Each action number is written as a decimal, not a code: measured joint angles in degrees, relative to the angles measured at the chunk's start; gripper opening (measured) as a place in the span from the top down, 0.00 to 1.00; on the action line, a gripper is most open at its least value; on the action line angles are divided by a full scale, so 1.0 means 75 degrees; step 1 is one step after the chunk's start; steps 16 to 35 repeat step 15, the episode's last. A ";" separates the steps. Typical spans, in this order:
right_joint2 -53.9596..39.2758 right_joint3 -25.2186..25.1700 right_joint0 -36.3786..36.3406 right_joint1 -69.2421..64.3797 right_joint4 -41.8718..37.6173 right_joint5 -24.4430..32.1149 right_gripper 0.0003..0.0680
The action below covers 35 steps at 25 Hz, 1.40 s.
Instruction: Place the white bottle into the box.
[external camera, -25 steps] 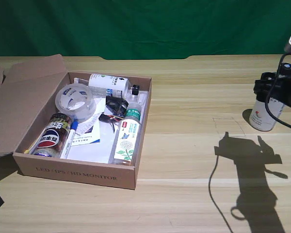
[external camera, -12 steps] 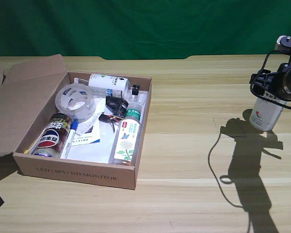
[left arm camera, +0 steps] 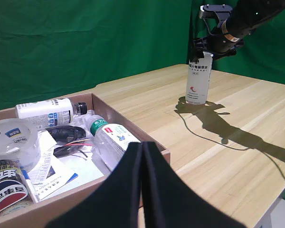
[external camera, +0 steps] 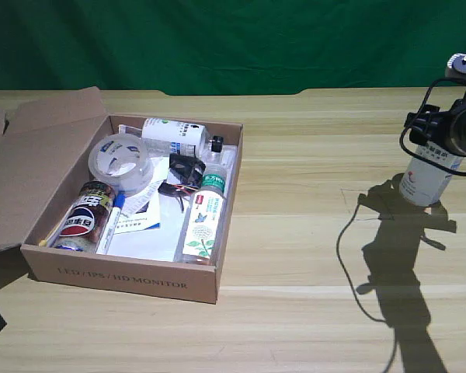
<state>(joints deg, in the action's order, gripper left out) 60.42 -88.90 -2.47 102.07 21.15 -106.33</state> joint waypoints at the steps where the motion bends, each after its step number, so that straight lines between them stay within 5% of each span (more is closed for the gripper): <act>1: 0.0000 -0.0071 0.0000 0.0099 0.0000 -0.0126 0.07; 6: 0.0075 -0.1030 0.0000 0.0982 0.0051 -0.1360 0.08; 10: 0.0199 -0.1285 -0.0023 0.1181 0.0298 -0.1800 0.20; 15: 0.0156 -0.1188 -0.0182 0.0606 0.0108 -0.1191 0.21; 35: 0.0156 -0.1188 -0.0182 0.0606 0.0108 -0.1191 0.21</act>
